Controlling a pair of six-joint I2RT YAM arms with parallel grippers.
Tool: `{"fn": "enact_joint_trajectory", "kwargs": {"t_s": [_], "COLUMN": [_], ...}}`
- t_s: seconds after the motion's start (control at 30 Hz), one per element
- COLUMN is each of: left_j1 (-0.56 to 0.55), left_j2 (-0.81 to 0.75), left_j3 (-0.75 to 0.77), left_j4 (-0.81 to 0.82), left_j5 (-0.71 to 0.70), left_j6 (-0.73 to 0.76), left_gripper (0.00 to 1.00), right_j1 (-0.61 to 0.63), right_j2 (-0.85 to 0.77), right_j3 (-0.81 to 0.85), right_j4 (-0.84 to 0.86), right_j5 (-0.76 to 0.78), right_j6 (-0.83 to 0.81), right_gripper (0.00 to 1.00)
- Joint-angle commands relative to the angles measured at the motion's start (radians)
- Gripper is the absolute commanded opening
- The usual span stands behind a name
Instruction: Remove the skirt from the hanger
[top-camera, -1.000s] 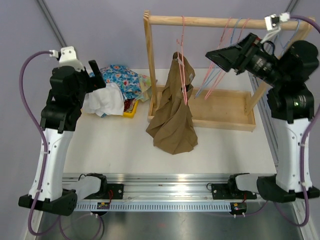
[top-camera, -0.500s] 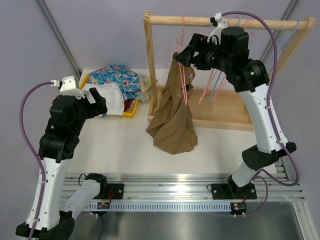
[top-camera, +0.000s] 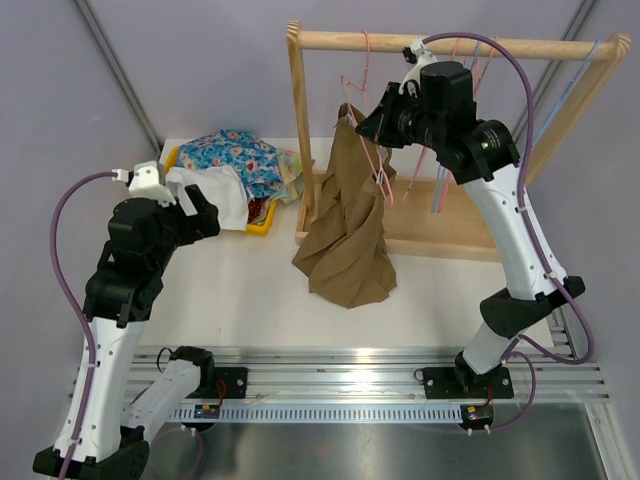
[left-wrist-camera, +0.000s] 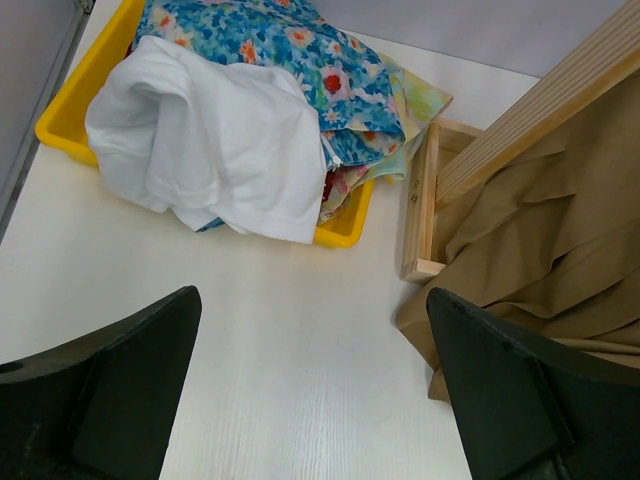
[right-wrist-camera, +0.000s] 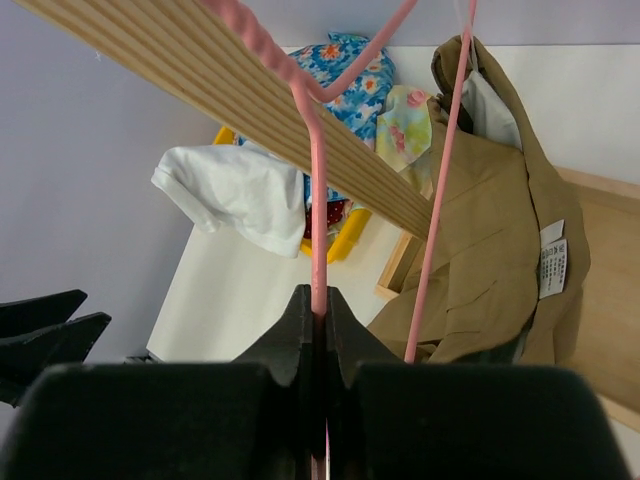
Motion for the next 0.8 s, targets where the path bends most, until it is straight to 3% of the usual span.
{"fn": "enact_joint_trajectory", "kwargs": {"t_s": [0.0,0.2,0.3,0.5,0.53,0.77], "left_j1": [-0.003,-0.011,-0.083,-0.428,-0.501,-0.683], "left_j2": [-0.022,-0.019,-0.003,0.157,0.178,0.333], "left_j3": [-0.003,0.008,0.037,0.196,0.215,0.224], "left_j4": [0.041,0.079,0.096,0.120,0.136,0.390], "left_j5": [0.040,0.136,0.163,-0.027,-0.029,0.111], "left_j6": [-0.009,0.004,0.013,0.065,0.073,0.073], "left_gripper": [0.99,0.99,0.99,0.99,0.99,0.99], "right_j1": [0.010,0.008,0.010,0.010,0.008,0.008], "right_j2": [0.021,0.097,0.094,0.005,-0.016,-0.096], "right_j3": [0.065,0.295,0.351,0.181,0.152,0.082], "right_j4": [0.014,-0.057,-0.057,0.032,0.038,0.063], "right_j5": [0.025,0.043,0.045,0.056,0.056,0.053], "right_j6": [-0.021,-0.046,-0.043,-0.026,-0.023,-0.015], "right_gripper": [0.00,0.00,0.00,0.00,0.00,0.00]}}
